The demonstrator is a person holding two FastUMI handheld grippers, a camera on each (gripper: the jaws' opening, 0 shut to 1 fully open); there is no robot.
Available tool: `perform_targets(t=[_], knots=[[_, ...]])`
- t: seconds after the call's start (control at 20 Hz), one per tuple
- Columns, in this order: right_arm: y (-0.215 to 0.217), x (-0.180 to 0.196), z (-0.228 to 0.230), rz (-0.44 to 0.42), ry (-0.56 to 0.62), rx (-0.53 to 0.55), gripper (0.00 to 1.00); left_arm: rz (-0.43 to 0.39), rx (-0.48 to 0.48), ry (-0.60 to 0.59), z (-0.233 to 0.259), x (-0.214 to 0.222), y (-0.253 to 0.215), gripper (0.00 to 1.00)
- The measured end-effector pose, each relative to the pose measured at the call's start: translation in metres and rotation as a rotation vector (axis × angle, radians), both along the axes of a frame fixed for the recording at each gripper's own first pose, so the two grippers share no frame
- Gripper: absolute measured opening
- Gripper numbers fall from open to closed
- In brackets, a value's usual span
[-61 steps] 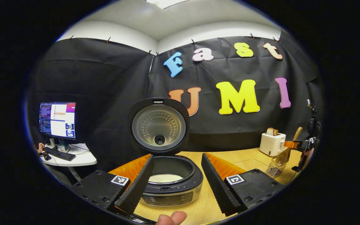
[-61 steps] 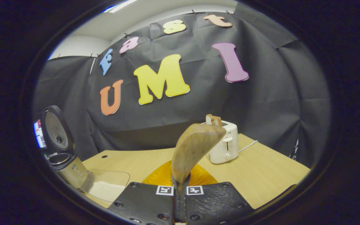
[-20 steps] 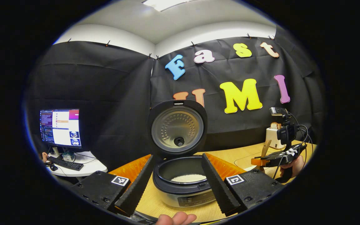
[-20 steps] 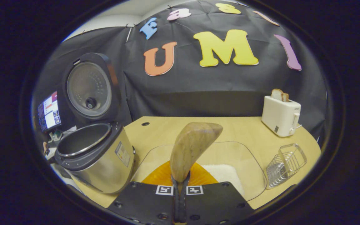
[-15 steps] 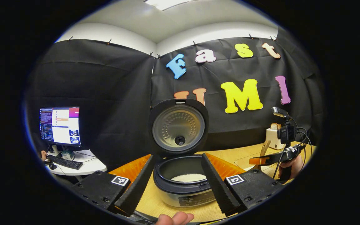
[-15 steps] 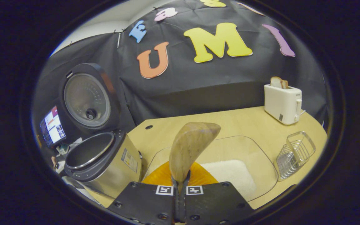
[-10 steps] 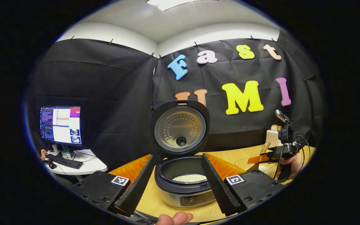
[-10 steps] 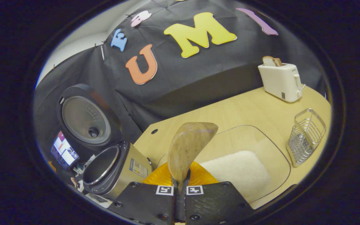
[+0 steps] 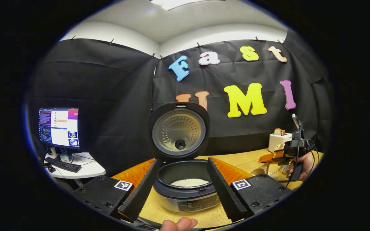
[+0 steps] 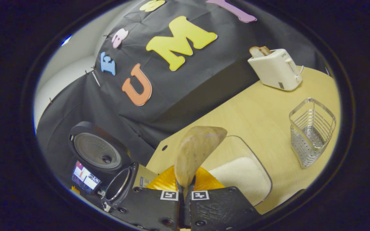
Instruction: Close the left gripper, press the button to open the rice cooker; take a wooden spoon from the chopstick holder with the right hand, scoop a spoonful of rice and pour it into the rice cooker, then put the wooden spoon back into the chopstick holder.
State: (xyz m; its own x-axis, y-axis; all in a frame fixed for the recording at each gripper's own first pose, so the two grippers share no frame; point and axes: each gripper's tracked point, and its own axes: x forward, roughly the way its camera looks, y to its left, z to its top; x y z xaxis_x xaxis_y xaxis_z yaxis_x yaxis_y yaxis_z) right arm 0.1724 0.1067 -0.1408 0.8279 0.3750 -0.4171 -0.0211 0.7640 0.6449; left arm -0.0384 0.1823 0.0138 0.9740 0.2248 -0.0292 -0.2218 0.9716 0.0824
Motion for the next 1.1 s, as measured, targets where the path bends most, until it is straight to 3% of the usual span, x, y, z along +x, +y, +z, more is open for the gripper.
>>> perform_targets(t=[0.15, 0.3, 0.55, 0.8, 1.1], knots=[[-0.026, 0.005, 0.009, -0.052, -0.006, 0.080, 0.00, -0.002, -0.005, -0.005, 0.001, 0.001, -0.002, 0.96], [-0.049, 0.010, 0.023, -0.103, -0.042, 0.079, 0.00, -0.011, -0.001, -0.002, -0.001, 0.002, -0.005, 0.96], [-0.055, 0.019, 0.057, -0.131, -0.092, 0.130, 0.00, -0.015, 0.001, -0.002, -0.002, 0.002, -0.004, 0.96], [-0.013, 0.031, 0.093, -0.064, -0.117, 0.160, 0.00, 0.009, -0.025, 0.016, -0.008, 0.001, 0.011, 0.96], [0.072, 0.040, 0.137, 0.074, -0.158, 0.164, 0.00, 0.039, -0.042, 0.026, -0.009, -0.005, 0.029, 0.97]])
